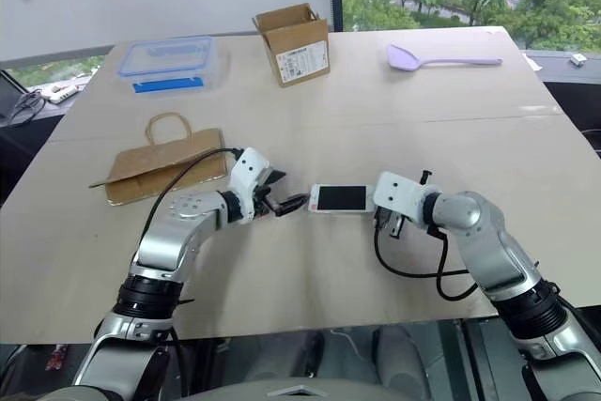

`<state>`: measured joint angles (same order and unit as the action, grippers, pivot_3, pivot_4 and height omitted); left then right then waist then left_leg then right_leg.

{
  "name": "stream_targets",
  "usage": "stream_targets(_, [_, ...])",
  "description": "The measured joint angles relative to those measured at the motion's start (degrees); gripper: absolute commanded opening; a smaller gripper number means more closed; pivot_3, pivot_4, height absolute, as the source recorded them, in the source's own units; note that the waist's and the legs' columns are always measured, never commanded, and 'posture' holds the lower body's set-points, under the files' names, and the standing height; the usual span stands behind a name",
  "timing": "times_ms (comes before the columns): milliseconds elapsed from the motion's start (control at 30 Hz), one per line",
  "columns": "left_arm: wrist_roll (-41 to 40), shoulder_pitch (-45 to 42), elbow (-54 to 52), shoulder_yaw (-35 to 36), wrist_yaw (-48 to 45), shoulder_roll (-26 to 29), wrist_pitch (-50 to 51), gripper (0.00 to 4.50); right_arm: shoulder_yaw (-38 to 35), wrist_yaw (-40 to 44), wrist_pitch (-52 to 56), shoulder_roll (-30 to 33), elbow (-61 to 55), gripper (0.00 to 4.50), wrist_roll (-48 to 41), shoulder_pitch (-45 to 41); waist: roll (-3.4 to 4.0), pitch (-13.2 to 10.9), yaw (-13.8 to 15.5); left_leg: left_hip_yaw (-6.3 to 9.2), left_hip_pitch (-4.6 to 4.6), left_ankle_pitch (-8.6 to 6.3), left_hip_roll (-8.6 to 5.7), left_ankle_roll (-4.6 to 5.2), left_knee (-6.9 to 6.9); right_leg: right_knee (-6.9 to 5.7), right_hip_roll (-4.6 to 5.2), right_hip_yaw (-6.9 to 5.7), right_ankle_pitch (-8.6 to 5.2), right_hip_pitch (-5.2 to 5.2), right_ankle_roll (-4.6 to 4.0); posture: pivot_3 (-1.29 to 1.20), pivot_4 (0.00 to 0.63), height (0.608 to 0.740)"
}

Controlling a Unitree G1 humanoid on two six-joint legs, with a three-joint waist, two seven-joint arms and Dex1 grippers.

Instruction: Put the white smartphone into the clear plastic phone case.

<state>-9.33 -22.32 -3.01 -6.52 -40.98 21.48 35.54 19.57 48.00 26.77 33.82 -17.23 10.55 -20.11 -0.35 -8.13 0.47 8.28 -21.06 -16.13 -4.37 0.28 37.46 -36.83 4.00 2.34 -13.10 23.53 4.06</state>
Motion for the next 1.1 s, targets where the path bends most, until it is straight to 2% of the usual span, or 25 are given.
stream_targets(100, [-0.9,-0.24,-1.64,-2.48,0.09,-1.88,0.85,4.5,2.08,0.28,-1.47,-1.96,0.01,0.08,-0.56,-0.04,-0.03,-0.02,-0.78,-0.02,-0.04,0.0,0.02,0.0,-0.01,0.0,-0.01,0.03,-0.01,0.06,-0.01,0.0,0.15,0.74])
stream_targets(300, [-4.63,-1.44,-4.22,1.52,-1.03,0.31,1.57,4.5,-1.3,-0.46,-1.21,0.04,0.97,0.08,-1.82,0.61,-0.04,-0.07,-1.37,-0.04,-0.17,-0.01,0.05,0.0,-0.04,0.03,-0.02,0.06,-0.01,0.2,-0.02,0.0,0.15,0.74])
stream_targets(400, [-5.66,1.4,-2.96,2.8,-5.1,5.62,-1.83,4.5,-5.39,-1.16,0.5,0.96,0.08,0.08,-3.74,2.67,0.0,-0.1,-1.22,-0.05,-0.16,-0.01,0.05,0.0,-0.07,0.06,-0.03,0.08,-0.02,0.2,-0.03,0.0,0.15,0.74])
stream_targets(733, [-2.73,0.96,8.63,-0.83,-9.21,6.61,-15.88,4.5,-8.01,-1.23,5.6,-2.39,-4.83,0.08,-11.2,3.57,-0.03,-0.12,-0.9,-0.02,-0.14,-0.01,0.02,0.01,-0.04,0.06,0.02,0.03,0.0,0.13,-0.02,0.0,0.15,0.74])
stream_targets(767, [-2.51,0.48,9.93,-0.89,-9.33,6.33,-17.35,3.99,-7.6,-1.32,5.78,-2.57,-4.85,0.0,-11.46,3.56,-0.03,-0.12,-0.9,-0.02,-0.13,-0.01,0.01,0.01,-0.03,0.05,0.03,0.04,0.0,0.13,-0.01,0.0,0.15,0.74])
stream_targets(800, [-2.51,0.37,10.27,-0.89,-9.38,6.25,-17.61,3.95,-7.48,-1.36,5.81,-2.61,-4.85,0.0,-11.47,3.56,-0.03,-0.12,-0.9,-0.02,-0.12,-0.01,0.0,0.01,-0.03,0.04,0.03,0.04,0.0,0.13,-0.02,0.0,0.15,0.74])
stream_targets(833, [-2.51,0.22,10.78,-0.89,-9.51,6.1,-18.1,3.43,-7.28,-1.41,5.86,-2.67,-4.85,0.0,-11.51,3.56,-0.03,-0.11,-0.91,-0.02,-0.12,-0.01,0.0,0.01,-0.03,0.04,0.03,0.04,0.0,0.13,-0.01,0.0,0.15,0.74])
stream_targets(867, [-2.53,0.02,11.58,-0.88,-10.0,5.85,-18.89,3.18,-6.89,-1.57,5.95,-2.83,-4.84,0.0,-11.52,3.55,-0.04,-0.11,-0.93,-0.02,-0.12,-0.01,0.0,0.01,-0.03,0.04,0.03,0.04,0.0,0.13,-0.01,0.0,0.15,0.74])
stream_targets(900, [-2.59,-0.01,13.33,-1.15,-11.77,5.59,-21.76,2.65,-6.08,-2.09,6.1,-3.31,-4.79,0.0,-11.45,3.31,-0.02,-0.1,-1.0,-0.02,-0.1,-0.01,0.0,0.01,-0.03,0.01,0.02,0.03,0.0,0.13,-0.01,0.0,0.15,0.74])
stream_targets(933, [-2.59,-0.01,13.66,-1.2,-11.91,5.42,-22.46,2.43,-5.91,-2.15,6.1,-3.35,-4.79,0.0,-11.45,3.23,-0.03,-0.1,-0.99,-0.01,-0.1,-0.01,0.01,0.01,-0.03,0.01,0.02,0.03,0.0,0.12,-0.01,0.0,0.15,0.74])
stream_targets(1100, [-2.64,0.37,16.28,0.46,-12.35,5.18,-26.16,0.25,-4.88,-2.57,6.13,-3.64,-4.78,0.0,-11.52,2.89,-0.03,-0.1,-1.17,-0.04,-0.1,-0.01,0.01,0.02,-0.03,0.02,0.02,0.06,-0.01,0.14,-0.02,0.0,0.15,0.74])
